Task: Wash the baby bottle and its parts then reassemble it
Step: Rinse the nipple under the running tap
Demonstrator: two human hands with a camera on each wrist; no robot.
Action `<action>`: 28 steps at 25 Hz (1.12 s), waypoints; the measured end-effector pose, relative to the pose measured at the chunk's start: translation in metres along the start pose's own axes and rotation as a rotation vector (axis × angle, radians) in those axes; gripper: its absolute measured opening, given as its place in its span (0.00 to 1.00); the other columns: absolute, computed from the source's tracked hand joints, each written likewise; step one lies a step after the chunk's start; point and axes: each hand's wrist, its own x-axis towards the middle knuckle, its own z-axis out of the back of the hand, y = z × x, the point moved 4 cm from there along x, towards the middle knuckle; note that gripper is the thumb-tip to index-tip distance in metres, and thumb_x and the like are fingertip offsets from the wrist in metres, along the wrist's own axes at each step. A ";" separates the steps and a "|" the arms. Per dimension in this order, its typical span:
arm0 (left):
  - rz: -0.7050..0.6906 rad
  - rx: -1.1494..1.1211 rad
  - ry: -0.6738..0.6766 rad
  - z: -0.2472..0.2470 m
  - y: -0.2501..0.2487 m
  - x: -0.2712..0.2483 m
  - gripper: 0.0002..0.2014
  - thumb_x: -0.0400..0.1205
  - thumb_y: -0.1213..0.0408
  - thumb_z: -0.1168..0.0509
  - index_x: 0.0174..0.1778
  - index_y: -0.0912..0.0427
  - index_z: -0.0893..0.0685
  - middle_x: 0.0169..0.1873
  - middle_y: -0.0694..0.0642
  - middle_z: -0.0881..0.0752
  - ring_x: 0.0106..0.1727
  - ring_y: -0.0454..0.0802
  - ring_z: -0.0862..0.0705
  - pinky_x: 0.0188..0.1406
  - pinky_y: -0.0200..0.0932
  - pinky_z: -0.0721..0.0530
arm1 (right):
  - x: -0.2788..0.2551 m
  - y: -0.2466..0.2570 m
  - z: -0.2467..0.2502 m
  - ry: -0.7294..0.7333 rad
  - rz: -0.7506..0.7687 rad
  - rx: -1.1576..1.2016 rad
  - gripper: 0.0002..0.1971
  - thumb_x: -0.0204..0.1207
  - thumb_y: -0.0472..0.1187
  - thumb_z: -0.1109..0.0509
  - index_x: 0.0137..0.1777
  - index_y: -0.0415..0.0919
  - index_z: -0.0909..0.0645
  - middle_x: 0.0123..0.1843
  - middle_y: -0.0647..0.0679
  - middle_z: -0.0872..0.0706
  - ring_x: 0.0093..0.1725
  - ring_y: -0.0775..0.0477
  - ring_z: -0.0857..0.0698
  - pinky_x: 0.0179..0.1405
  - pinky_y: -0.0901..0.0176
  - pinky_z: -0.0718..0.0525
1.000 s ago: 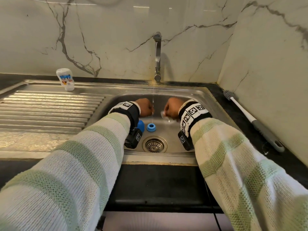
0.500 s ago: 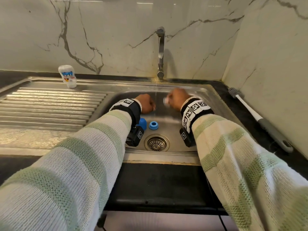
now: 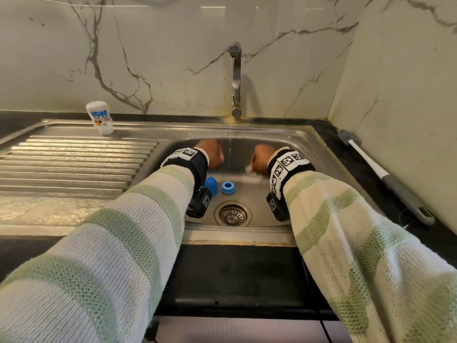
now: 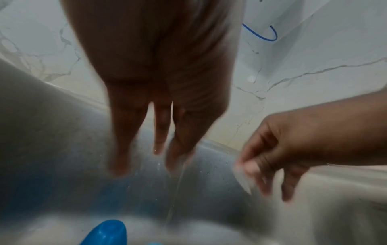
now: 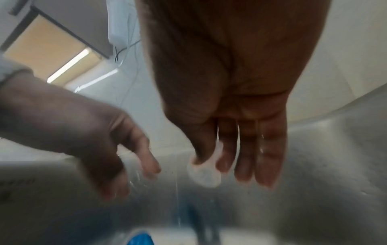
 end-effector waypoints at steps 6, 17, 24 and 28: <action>0.004 0.039 -0.030 0.000 -0.002 0.003 0.03 0.79 0.66 0.31 0.47 0.60 0.14 0.47 0.60 0.13 0.52 0.58 0.14 0.49 0.45 0.18 | 0.001 0.016 0.019 -0.215 0.095 0.236 0.07 0.78 0.37 0.29 0.53 0.37 0.14 0.48 0.42 0.12 0.47 0.43 0.13 0.52 0.50 0.14; 0.008 0.060 0.069 -0.015 0.004 0.008 0.16 0.79 0.58 0.28 0.60 0.59 0.12 0.58 0.57 0.12 0.59 0.57 0.15 0.64 0.52 0.17 | 0.004 0.001 0.006 -0.077 -0.018 0.063 0.13 0.75 0.50 0.26 0.50 0.39 0.14 0.44 0.44 0.12 0.44 0.41 0.12 0.50 0.50 0.14; -0.046 0.001 0.021 -0.014 0.001 0.011 0.10 0.80 0.62 0.30 0.55 0.58 0.10 0.55 0.56 0.10 0.57 0.55 0.14 0.58 0.46 0.20 | 0.001 0.011 0.014 -0.145 0.021 0.200 0.09 0.76 0.46 0.26 0.43 0.39 0.13 0.40 0.45 0.12 0.41 0.43 0.14 0.48 0.53 0.14; -0.048 -0.014 0.006 -0.010 0.003 0.012 0.09 0.80 0.64 0.31 0.54 0.58 0.10 0.55 0.56 0.10 0.57 0.55 0.14 0.62 0.49 0.18 | 0.003 0.007 0.028 -0.292 0.038 0.273 0.08 0.77 0.40 0.30 0.46 0.36 0.12 0.41 0.42 0.11 0.42 0.42 0.13 0.45 0.55 0.15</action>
